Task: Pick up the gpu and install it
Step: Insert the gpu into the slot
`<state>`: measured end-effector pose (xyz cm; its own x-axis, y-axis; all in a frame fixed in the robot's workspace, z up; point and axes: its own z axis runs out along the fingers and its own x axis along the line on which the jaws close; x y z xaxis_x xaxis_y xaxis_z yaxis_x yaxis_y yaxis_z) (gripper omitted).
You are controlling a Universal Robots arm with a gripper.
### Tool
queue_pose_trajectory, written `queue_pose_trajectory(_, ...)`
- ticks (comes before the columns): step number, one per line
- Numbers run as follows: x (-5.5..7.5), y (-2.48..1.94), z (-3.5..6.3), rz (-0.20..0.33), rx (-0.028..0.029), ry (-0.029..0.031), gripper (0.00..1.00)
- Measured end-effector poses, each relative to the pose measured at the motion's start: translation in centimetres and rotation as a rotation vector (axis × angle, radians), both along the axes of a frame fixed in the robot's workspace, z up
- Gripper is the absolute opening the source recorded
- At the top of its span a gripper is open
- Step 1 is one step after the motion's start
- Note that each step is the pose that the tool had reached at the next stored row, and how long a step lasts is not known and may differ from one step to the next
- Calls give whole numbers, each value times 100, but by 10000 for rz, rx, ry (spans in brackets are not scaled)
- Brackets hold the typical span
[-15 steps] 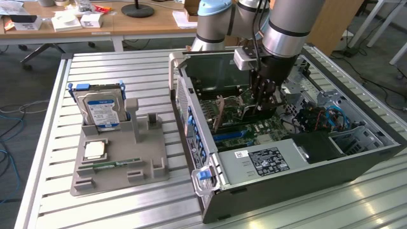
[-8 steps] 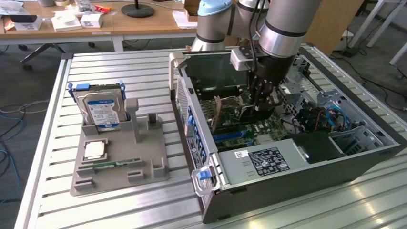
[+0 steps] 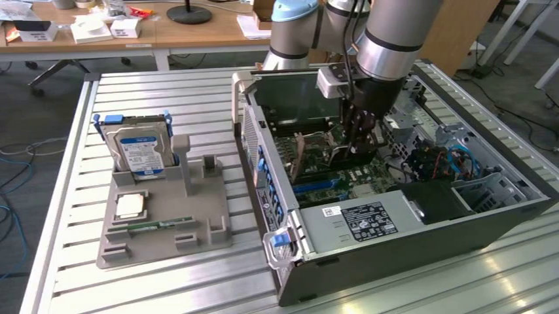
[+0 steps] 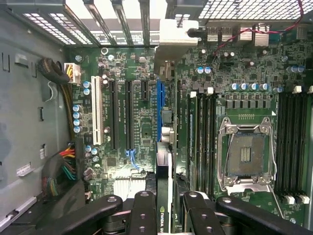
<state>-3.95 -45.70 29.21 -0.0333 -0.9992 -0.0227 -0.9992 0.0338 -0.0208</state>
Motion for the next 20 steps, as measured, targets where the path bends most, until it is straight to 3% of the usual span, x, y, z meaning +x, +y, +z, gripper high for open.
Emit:
queue_pose_trajectory(11,-100,-3,-3,0,0,0,26)
queue_pose_trajectory(20,-107,-13,-57,-1,-1,1,26)
